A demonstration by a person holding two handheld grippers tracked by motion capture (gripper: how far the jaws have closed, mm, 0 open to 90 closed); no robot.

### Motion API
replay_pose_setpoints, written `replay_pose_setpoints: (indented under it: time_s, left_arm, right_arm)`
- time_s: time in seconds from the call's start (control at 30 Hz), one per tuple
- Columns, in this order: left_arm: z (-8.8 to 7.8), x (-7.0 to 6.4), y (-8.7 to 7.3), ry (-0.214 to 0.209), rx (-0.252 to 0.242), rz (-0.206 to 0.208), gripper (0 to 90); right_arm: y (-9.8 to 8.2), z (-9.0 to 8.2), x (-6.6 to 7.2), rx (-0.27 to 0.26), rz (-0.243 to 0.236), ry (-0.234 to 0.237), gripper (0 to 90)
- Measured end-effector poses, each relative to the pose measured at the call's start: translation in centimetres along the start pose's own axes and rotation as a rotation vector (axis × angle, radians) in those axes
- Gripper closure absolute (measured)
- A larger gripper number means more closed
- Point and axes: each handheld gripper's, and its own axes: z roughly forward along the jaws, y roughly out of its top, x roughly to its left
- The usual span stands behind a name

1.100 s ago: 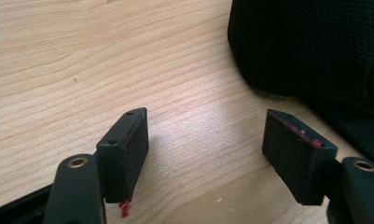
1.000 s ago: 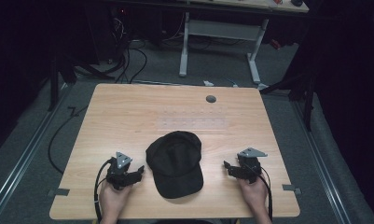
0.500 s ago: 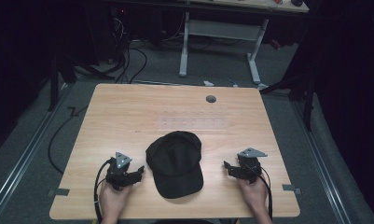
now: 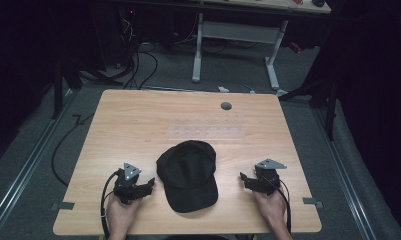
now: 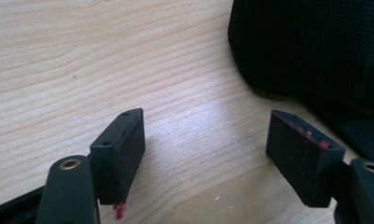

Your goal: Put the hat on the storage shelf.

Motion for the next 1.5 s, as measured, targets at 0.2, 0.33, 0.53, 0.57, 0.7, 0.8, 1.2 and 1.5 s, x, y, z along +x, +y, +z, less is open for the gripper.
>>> replay_pose_setpoints:
  time_s: [0.2, 0.33, 0.53, 0.57, 0.7, 0.8, 1.2, 1.5]
  left_arm:
    - [0.0, -0.1, -0.1, 0.0, 0.001, 0.004, 27.4]
    - [0.0, -0.1, -0.1, 0.003, 0.0, 0.01, 27.8]
    - [0.0, -0.1, -0.1, 0.003, 0.0, 0.009, 27.8]
    - [0.0, -0.1, -0.1, 0.003, 0.0, 0.009, 27.8]
    - [0.0, -0.1, -0.1, 0.003, 0.0, 0.009, 27.7]
    - [0.0, -0.1, -0.1, 0.003, 0.0, 0.009, 27.7]
    - [0.0, -0.1, -0.1, 0.003, 0.001, 0.01, 27.4]
    - [0.0, -0.1, -0.1, 0.002, 0.001, 0.01, 27.3]
  right_arm:
    - [-0.1, -0.1, -0.1, -0.001, 0.001, 0.001, 32.7]
    - [-0.1, -0.2, -0.1, -0.005, 0.013, 0.004, 33.8]
    - [-0.1, -0.4, -0.4, -0.001, 0.033, 0.013, 36.2]
    - [-0.1, -0.5, -0.4, 0.0, 0.036, 0.016, 36.3]
    - [-0.1, -0.8, -0.6, -0.01, 0.047, 0.031, 37.0]
    - [0.1, -1.2, -0.5, -0.014, 0.05, 0.04, 37.6]
    - [1.4, -2.6, 0.6, -0.044, 0.043, 0.107, 44.5]
    - [2.7, -3.0, 1.4, -0.056, 0.026, 0.162, 46.1]
